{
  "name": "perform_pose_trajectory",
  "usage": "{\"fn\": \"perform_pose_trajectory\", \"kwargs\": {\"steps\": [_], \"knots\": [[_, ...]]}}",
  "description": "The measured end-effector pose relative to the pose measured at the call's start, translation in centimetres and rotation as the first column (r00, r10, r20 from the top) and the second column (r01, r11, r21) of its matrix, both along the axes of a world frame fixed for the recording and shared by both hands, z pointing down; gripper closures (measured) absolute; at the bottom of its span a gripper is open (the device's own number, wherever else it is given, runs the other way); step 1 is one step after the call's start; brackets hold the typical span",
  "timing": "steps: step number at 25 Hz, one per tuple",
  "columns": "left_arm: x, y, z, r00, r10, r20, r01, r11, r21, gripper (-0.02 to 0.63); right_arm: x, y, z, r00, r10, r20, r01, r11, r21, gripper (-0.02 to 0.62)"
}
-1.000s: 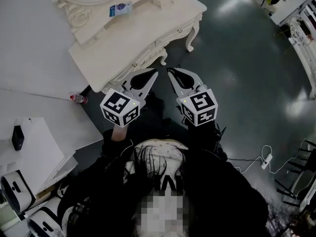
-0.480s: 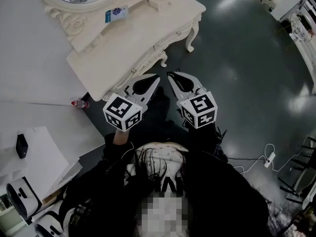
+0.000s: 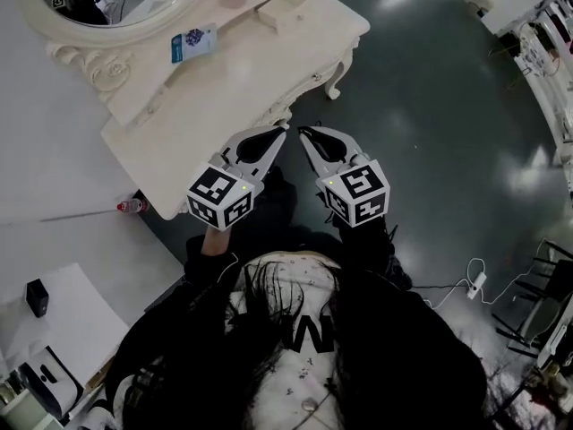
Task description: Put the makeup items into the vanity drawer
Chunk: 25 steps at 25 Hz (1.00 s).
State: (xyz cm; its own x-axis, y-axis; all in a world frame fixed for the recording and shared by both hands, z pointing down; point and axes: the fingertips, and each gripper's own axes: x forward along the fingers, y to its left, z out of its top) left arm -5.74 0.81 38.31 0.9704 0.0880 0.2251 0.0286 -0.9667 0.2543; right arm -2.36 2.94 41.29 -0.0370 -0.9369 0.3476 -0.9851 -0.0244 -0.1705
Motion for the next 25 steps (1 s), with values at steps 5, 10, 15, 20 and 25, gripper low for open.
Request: {"fn": "perform_pose_trajectory", "kwargs": {"steps": [5, 10, 15, 20, 25], "knots": [[2.7, -4.9, -0.1, 1.0, 0.013, -0.014, -0.013, 1.0, -0.022, 0.606, 3.1, -4.7, 0.1, 1.0, 0.012, 0.007, -0.012, 0.999, -0.034, 0.56], [3.6, -9.6, 0.1, 1.0, 0.007, -0.015, -0.008, 0.999, -0.041, 0.606, 4.1, -9.0, -0.1, 1.0, 0.004, 0.004, -0.004, 0.998, -0.055, 0.56], [4.5, -13.5, 0.4, 1.0, -0.004, -0.018, 0.003, 0.999, -0.047, 0.606, 5.2, -12.0, 0.1, 1.0, 0.011, 0.0, -0.011, 0.998, -0.066, 0.56], [5.4, -15.1, 1.2, 1.0, -0.013, -0.01, 0.012, 0.997, -0.073, 0.606, 6.1, -13.3, 0.4, 1.0, 0.01, -0.001, -0.01, 0.997, -0.08, 0.56], [6.7, -14.9, 1.4, 1.0, -0.007, -0.003, 0.006, 0.997, -0.078, 0.606, 7.9, -14.2, 0.5, 1.0, -0.005, 0.0, 0.005, 0.996, -0.087, 0.56]]}}
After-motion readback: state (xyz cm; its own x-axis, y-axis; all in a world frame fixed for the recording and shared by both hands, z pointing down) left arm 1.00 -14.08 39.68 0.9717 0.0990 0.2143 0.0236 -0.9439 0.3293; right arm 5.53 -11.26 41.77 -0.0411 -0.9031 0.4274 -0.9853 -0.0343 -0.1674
